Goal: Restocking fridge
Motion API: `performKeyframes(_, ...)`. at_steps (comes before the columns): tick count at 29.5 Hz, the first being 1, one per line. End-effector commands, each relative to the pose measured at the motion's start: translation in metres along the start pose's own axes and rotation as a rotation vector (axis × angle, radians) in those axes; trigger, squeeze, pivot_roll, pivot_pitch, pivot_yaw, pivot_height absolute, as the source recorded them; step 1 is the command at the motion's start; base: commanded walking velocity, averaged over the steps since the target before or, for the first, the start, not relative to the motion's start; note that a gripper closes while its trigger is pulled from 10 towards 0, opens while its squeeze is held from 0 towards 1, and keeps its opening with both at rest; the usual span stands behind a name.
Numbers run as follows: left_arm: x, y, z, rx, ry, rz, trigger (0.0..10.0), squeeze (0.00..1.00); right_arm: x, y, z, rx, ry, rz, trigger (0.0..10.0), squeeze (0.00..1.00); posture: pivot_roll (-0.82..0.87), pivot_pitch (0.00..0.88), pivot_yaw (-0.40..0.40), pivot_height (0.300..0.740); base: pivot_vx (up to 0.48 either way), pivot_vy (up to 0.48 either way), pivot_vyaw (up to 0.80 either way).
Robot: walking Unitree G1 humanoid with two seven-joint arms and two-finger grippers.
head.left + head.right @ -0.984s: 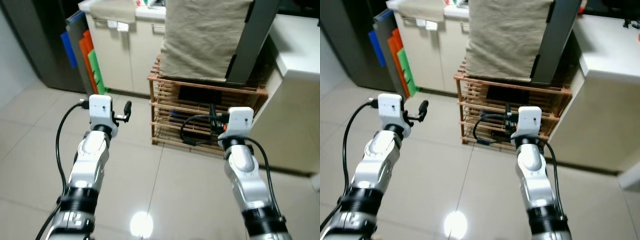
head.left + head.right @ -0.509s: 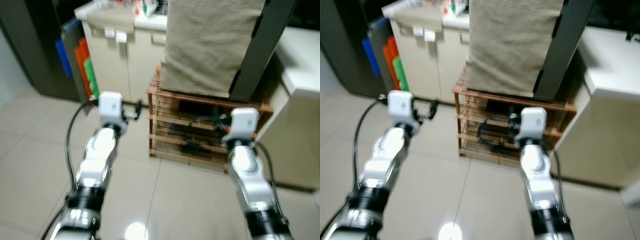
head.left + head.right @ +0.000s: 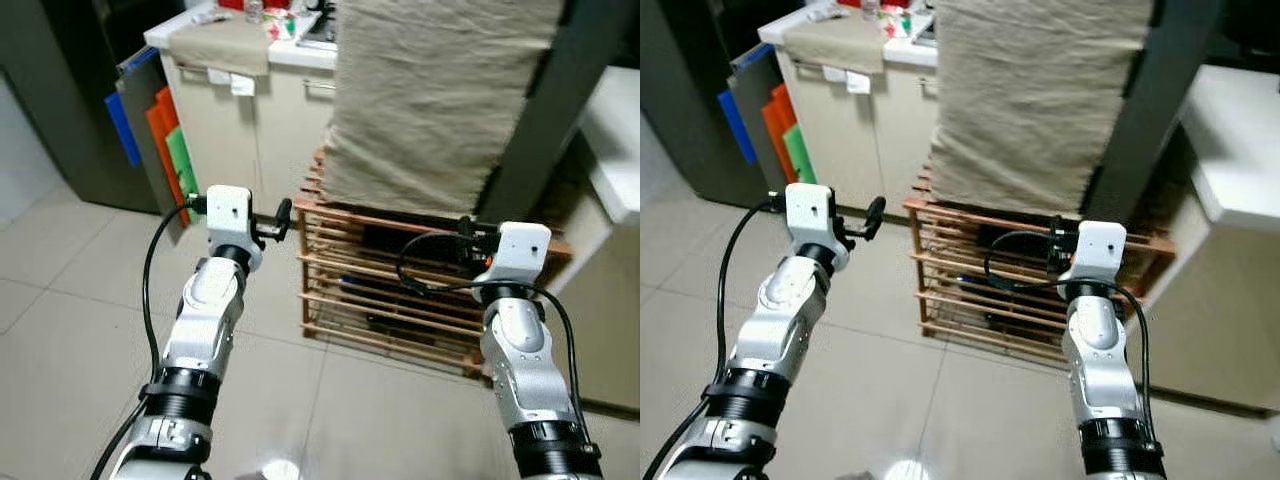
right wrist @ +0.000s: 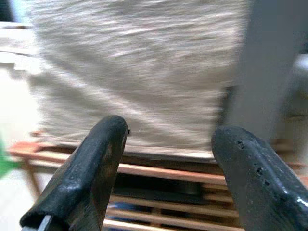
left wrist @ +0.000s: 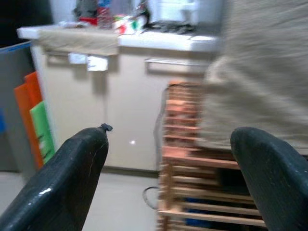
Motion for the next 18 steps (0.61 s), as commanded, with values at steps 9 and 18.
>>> performKeyframes(9, 0.001, 0.001, -0.005, -0.030, -0.008, 0.001, 10.0, 0.00, 0.017, -0.007, -0.001, -0.002, 0.003, -0.046, 10.0, 0.00, -0.10, 0.000, 0.006, 0.740, 0.000, 0.480, -0.68)
performKeyframes(18, -0.005, 0.003, -0.006, -0.041, 0.068, 0.035, 10.0, 0.00, 0.034, -0.015, 0.005, 0.032, -0.045, -0.099, 10.0, 0.00, -0.10, 0.000, 0.013, 0.740, 0.000, 0.213, -0.29)
Point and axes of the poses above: a point about 5 cm out from each wrist's last joint towards the gripper, its own y axis pointing out of the wrist towards the gripper, its own z axis along the axis of the wrist's last joint, x = y × z, the point moved 6 cm from there along y, pointing out of the wrist towards the gripper, and after that the axes turned 14 degrees about y, right-handed, at the moved point
